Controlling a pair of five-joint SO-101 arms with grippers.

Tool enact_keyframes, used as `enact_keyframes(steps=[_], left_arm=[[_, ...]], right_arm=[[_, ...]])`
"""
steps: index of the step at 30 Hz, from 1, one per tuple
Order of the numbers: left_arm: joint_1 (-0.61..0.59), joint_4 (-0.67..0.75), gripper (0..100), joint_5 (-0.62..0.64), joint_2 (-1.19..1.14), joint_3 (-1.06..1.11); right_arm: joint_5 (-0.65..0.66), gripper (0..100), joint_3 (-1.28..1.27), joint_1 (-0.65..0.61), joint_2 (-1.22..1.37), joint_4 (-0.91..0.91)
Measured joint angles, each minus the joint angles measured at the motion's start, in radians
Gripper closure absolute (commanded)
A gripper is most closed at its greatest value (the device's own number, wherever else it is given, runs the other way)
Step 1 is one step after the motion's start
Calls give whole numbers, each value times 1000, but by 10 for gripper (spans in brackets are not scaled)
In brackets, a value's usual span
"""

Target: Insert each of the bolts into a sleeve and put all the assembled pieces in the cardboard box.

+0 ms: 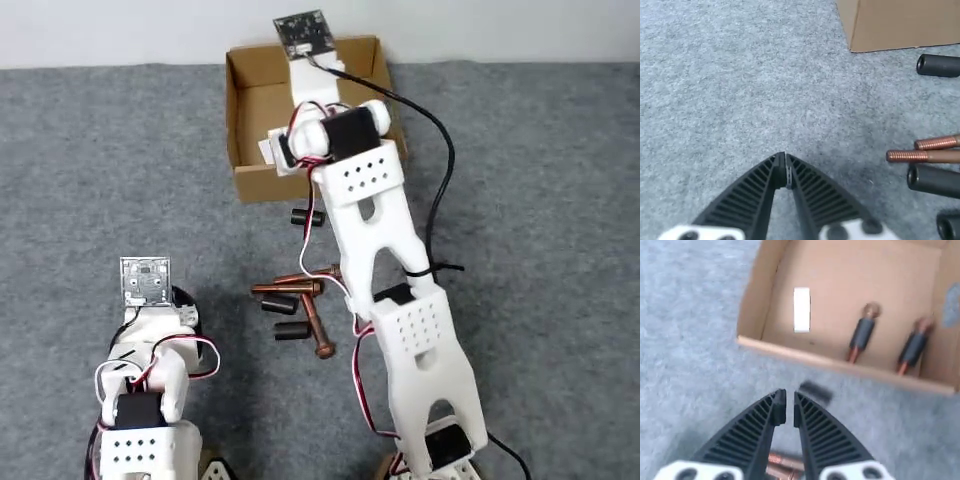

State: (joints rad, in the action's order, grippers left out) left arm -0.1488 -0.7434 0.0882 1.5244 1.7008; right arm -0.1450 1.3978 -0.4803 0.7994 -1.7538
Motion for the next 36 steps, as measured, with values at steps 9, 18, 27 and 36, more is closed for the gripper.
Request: enact_keyframes(steps=[9, 18, 27, 36], left_arm=[[-72, 18, 994, 0, 0, 0], [-110, 18, 994, 0, 0, 0], [-118, 43, 994, 0, 0, 0], [-118, 43, 994, 0, 0, 0]], right_arm=[[-48, 991, -641, -23, -336, 0], [176, 987, -990, -124, -473, 0], [218, 835, -1037, -269, -384, 17], [259, 879, -1037, -321, -250, 129]])
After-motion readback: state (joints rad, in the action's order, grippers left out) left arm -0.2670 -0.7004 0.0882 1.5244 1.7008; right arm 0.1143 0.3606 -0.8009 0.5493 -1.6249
